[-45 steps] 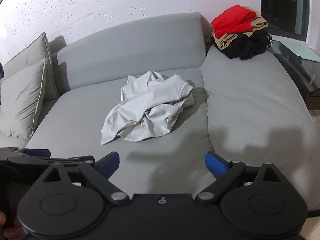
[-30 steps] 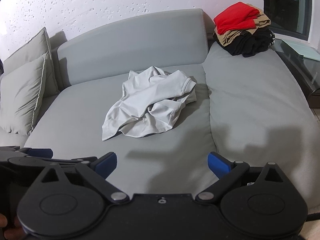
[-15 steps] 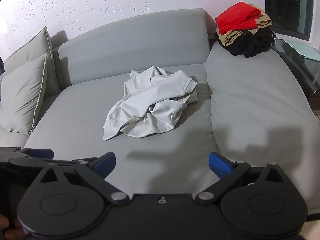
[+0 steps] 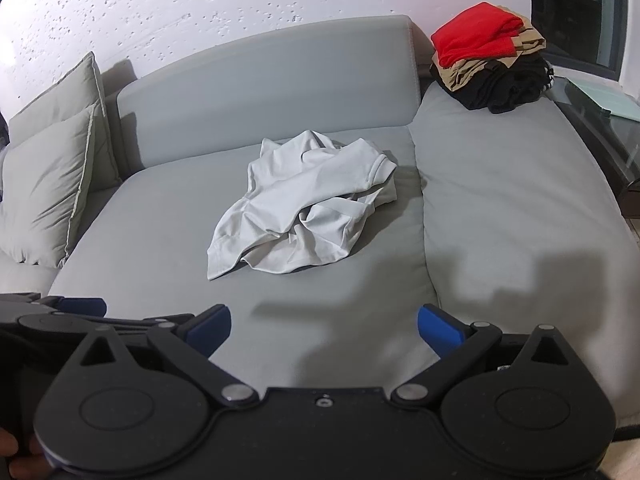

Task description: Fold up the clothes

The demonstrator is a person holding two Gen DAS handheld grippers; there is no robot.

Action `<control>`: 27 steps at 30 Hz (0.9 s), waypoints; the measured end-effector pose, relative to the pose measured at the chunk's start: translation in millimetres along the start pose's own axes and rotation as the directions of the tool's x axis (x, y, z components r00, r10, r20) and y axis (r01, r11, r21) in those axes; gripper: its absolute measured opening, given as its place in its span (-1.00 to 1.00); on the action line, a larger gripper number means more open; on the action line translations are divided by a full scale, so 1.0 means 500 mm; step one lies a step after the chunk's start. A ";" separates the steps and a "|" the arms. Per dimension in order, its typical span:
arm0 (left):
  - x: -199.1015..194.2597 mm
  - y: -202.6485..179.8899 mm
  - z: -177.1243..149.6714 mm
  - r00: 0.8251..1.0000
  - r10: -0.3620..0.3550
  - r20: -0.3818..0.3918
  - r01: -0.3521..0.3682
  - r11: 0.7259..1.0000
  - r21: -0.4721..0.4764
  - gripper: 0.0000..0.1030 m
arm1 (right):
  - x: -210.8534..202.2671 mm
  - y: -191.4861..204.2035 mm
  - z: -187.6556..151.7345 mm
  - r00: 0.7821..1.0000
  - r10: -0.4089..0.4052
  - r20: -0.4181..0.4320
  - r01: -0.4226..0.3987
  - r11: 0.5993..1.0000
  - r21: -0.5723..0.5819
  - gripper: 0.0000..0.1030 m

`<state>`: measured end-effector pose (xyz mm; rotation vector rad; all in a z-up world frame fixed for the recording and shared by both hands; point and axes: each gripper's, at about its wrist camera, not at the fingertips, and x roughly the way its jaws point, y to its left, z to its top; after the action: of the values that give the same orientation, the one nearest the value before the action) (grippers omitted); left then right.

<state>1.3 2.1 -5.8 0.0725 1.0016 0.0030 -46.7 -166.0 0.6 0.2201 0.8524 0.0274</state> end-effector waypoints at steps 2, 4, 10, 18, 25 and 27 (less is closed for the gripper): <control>0.001 0.001 0.000 1.000 0.000 -0.001 0.000 1.000 0.000 0.98 | 0.000 -0.001 0.000 1.000 0.000 -0.001 0.000 1.000 0.002 0.96; 0.002 0.002 -0.001 1.000 0.000 -0.003 0.000 1.000 0.000 0.98 | 0.000 -0.001 0.000 1.000 0.001 -0.002 -0.001 1.000 0.002 0.96; 0.003 0.002 -0.004 1.000 0.002 -0.004 -0.002 1.000 -0.001 0.98 | 0.001 -0.002 0.000 1.000 0.003 -0.005 -0.003 1.000 0.004 0.96; 0.007 0.001 -0.005 1.000 0.005 -0.010 -0.005 1.000 -0.001 0.98 | 0.002 -0.002 -0.001 1.000 0.004 -0.008 -0.004 1.000 0.008 0.97; 0.017 0.004 -0.005 1.000 0.009 -0.019 -0.009 1.000 -0.002 0.98 | 0.008 -0.007 0.002 1.000 0.005 -0.010 -0.005 1.000 0.019 0.98; 0.024 0.016 0.001 1.000 0.020 -0.020 -0.020 1.000 -0.010 0.98 | 0.010 -0.011 0.003 1.000 0.006 -0.005 -0.006 1.000 0.029 0.98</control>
<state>8.2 10.3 -15.2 0.0731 1.0210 0.0274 -42.8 -170.9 -3.4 0.2503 0.8580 0.0210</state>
